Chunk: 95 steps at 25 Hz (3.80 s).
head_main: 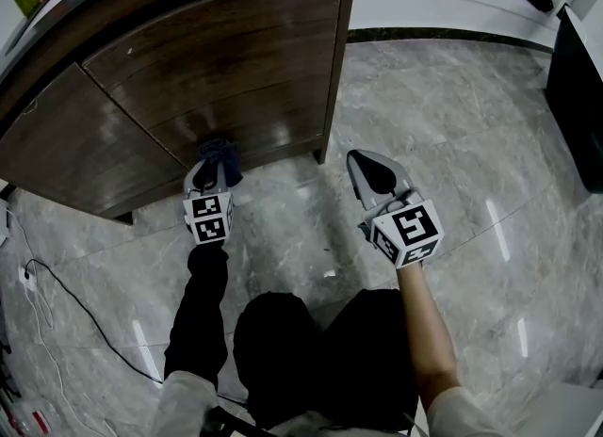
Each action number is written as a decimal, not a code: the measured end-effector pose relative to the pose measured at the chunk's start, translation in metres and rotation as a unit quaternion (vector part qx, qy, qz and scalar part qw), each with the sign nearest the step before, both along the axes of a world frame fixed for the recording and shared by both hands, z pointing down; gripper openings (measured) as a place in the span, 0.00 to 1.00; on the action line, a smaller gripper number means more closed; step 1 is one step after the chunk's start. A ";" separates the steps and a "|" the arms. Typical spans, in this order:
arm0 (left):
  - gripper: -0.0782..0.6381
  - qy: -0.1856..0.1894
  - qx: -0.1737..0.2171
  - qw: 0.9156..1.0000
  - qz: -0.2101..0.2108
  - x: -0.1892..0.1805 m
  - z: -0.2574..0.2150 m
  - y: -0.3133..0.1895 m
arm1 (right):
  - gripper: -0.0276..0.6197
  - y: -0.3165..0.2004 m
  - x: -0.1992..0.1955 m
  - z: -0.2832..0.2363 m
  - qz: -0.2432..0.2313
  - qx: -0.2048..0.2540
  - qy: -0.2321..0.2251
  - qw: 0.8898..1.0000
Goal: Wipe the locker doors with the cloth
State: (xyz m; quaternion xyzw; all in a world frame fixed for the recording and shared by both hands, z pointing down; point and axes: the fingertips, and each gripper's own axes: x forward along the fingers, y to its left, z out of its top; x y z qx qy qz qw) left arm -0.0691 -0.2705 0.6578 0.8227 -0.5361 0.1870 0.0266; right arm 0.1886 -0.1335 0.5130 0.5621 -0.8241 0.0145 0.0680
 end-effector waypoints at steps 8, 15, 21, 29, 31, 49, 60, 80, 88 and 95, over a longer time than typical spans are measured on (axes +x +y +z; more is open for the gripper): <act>0.21 -0.007 -0.020 1.000 0.005 -0.001 0.011 0.003 | 0.05 0.000 -0.006 0.002 -0.005 -0.004 0.003 1.000; 0.21 0.011 0.010 1.000 0.016 -0.009 -0.029 0.037 | 0.05 0.002 -0.012 -0.002 -0.013 0.000 0.001 1.000; 0.21 0.033 0.083 0.996 0.032 -0.014 -0.108 0.068 | 0.05 0.004 -0.024 -0.011 -0.030 0.011 0.003 0.999; 0.21 0.037 0.210 0.976 0.052 -0.015 -0.248 0.073 | 0.05 0.002 -0.035 -0.021 -0.043 0.024 -0.006 0.999; 0.21 0.035 0.236 0.970 0.050 -0.018 -0.278 0.070 | 0.05 0.002 -0.035 -0.022 -0.045 0.025 -0.007 0.999; 0.21 0.037 0.287 0.957 -0.014 -0.053 -0.350 0.022 | 0.05 -0.004 -0.038 -0.043 -0.052 0.046 -0.010 0.998; 0.21 0.038 0.252 0.966 -0.049 -0.065 -0.303 -0.002 | 0.05 -0.003 -0.035 -0.037 -0.049 0.039 -0.007 0.998; 0.21 0.047 0.197 0.977 -0.071 -0.072 -0.206 -0.003 | 0.05 -0.004 -0.042 -0.023 -0.053 0.025 -0.002 0.998; 0.21 0.053 0.170 0.981 -0.079 -0.073 -0.166 -0.002 | 0.05 -0.005 -0.042 -0.013 -0.053 0.013 0.002 0.999; 0.21 0.052 0.148 0.984 -0.084 -0.074 -0.134 -0.002 | 0.05 -0.006 -0.043 -0.007 -0.053 0.007 0.003 0.999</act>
